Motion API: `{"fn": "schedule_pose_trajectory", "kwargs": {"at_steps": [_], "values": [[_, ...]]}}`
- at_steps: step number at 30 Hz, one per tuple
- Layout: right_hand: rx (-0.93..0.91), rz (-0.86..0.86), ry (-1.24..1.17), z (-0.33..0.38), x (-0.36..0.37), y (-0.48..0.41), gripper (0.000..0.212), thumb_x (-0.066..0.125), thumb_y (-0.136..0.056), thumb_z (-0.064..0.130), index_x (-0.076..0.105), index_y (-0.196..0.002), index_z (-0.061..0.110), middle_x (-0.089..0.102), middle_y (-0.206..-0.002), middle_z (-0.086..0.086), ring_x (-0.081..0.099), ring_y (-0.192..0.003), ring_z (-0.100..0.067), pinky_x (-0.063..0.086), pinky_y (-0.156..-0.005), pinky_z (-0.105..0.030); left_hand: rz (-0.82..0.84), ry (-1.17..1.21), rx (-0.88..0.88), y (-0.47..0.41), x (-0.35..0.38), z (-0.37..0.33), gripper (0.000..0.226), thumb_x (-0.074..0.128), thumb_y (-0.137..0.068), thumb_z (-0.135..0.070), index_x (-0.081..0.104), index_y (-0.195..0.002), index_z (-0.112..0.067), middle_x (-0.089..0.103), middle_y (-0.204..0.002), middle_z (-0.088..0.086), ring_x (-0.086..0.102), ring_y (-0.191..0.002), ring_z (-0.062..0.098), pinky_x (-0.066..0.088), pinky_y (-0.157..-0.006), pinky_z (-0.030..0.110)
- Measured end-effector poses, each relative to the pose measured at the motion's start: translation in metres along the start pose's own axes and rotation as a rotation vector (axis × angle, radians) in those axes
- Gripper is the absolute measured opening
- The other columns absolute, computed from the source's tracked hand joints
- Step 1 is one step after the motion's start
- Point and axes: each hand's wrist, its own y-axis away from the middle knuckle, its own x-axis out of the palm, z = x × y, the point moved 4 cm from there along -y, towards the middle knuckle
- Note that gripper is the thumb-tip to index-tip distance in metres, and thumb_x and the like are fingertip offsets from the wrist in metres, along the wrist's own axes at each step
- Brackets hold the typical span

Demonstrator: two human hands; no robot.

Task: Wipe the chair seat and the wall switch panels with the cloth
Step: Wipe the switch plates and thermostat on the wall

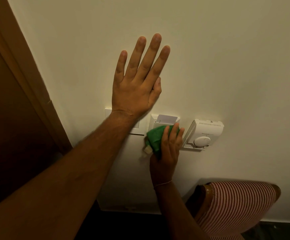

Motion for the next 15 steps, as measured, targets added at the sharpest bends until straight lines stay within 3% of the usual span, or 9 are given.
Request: {"fn": "schedule_pose_trajectory", "kwargs": {"at_steps": [2, 6, 8, 11, 15], "values": [[-0.019, -0.007, 0.020, 0.012, 0.011, -0.001, 0.066, 0.067, -0.103, 0.019, 0.035, -0.159, 0.005, 0.008, -0.178, 0.003, 0.005, -0.167, -0.028, 0.016, -0.134, -0.053, -0.004, 0.004, -0.006, -0.001, 0.000, 0.000, 0.077, 0.039, -0.115, -0.032, -0.006, -0.178, -0.030, -0.004, -0.189, -0.002, -0.021, -0.169, 0.016, -0.009, -0.139, 0.047], [-0.152, 0.006, 0.077, 0.034, 0.028, -0.005, 0.050, 0.045, -0.115, 0.029, 0.037, -0.157, 0.003, 0.024, -0.171, -0.009, 0.007, -0.167, -0.025, 0.011, -0.135, -0.044, -0.024, 0.025, -0.010, 0.001, 0.000, -0.001, 0.074, 0.040, -0.116, -0.032, 0.000, -0.178, -0.029, 0.011, -0.183, 0.004, -0.016, -0.170, 0.017, -0.004, -0.139, 0.048], [-0.213, 0.039, 0.095, 0.033, 0.028, -0.007, 0.055, 0.055, -0.108, 0.019, 0.037, -0.158, 0.003, 0.028, -0.170, -0.014, 0.009, -0.167, -0.025, 0.013, -0.135, -0.045, -0.024, 0.037, -0.010, 0.000, 0.000, 0.000, 0.074, 0.038, -0.116, -0.033, 0.000, -0.179, -0.028, 0.011, -0.183, 0.004, -0.014, -0.170, 0.018, -0.002, -0.139, 0.050], [-0.172, 0.015, 0.092, 0.013, 0.011, -0.006, 0.063, 0.063, -0.105, 0.022, 0.036, -0.159, 0.005, 0.012, -0.178, -0.002, 0.009, -0.167, -0.027, 0.013, -0.135, -0.046, -0.025, 0.028, -0.005, 0.001, 0.000, 0.004, 0.074, 0.037, -0.116, -0.033, 0.000, -0.179, -0.029, 0.003, -0.189, 0.000, -0.013, -0.171, 0.019, -0.002, -0.139, 0.050], [0.032, -0.092, 0.017, -0.018, -0.010, -0.010, 0.073, 0.077, -0.097, 0.007, 0.038, -0.159, 0.001, 0.014, -0.178, 0.000, 0.012, -0.166, -0.035, 0.020, -0.133, -0.055, -0.026, 0.016, -0.004, 0.001, 0.000, -0.002, 0.074, 0.036, -0.116, -0.034, -0.003, -0.179, -0.029, -0.017, -0.182, -0.005, -0.017, -0.170, 0.018, -0.007, -0.139, 0.048]]}}
